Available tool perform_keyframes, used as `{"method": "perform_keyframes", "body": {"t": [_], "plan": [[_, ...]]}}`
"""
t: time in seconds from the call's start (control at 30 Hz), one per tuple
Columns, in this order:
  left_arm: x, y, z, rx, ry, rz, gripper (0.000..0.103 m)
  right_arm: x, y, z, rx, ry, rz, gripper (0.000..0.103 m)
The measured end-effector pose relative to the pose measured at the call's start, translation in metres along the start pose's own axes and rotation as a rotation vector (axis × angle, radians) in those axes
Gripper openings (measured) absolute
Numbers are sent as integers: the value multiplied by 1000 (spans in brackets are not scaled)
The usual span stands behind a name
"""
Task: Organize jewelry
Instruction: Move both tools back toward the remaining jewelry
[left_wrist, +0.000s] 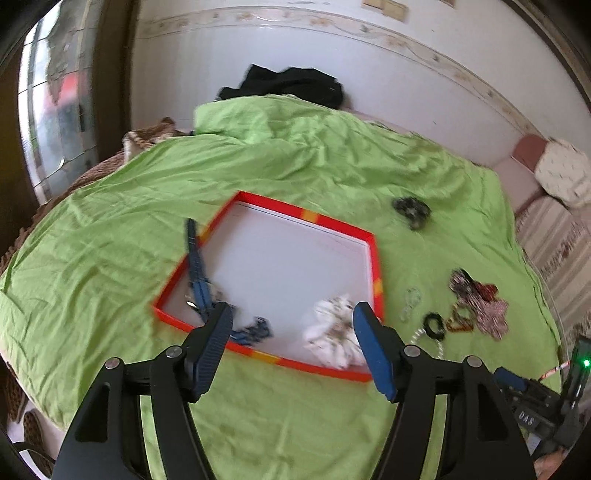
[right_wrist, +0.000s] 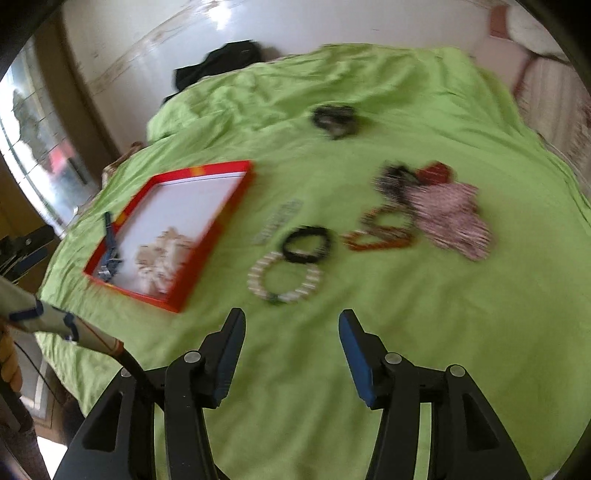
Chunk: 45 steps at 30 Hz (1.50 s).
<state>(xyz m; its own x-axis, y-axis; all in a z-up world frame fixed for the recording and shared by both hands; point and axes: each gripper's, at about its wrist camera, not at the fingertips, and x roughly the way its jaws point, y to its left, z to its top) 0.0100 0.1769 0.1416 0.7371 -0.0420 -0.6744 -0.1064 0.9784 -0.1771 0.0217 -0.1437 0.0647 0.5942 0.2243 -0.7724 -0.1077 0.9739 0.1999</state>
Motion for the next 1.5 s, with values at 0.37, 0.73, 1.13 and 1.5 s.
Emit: {"method": "perform_keyframes", "body": {"t": [0.37, 0.73, 1.13, 1.5], "plan": [[44, -83, -22, 120, 122, -94, 67, -19, -97, -17, 149, -9, -102, 58], [114, -158, -24, 237, 242, -254, 57, -2, -124, -9, 188, -10, -91, 58], [192, -181, -19, 277, 364, -315, 40, 33, -147, 50, 153, -57, -141, 68], [213, -198, -32, 359, 393, -358, 29, 68, -146, 67, 125, -39, -137, 68]]}}
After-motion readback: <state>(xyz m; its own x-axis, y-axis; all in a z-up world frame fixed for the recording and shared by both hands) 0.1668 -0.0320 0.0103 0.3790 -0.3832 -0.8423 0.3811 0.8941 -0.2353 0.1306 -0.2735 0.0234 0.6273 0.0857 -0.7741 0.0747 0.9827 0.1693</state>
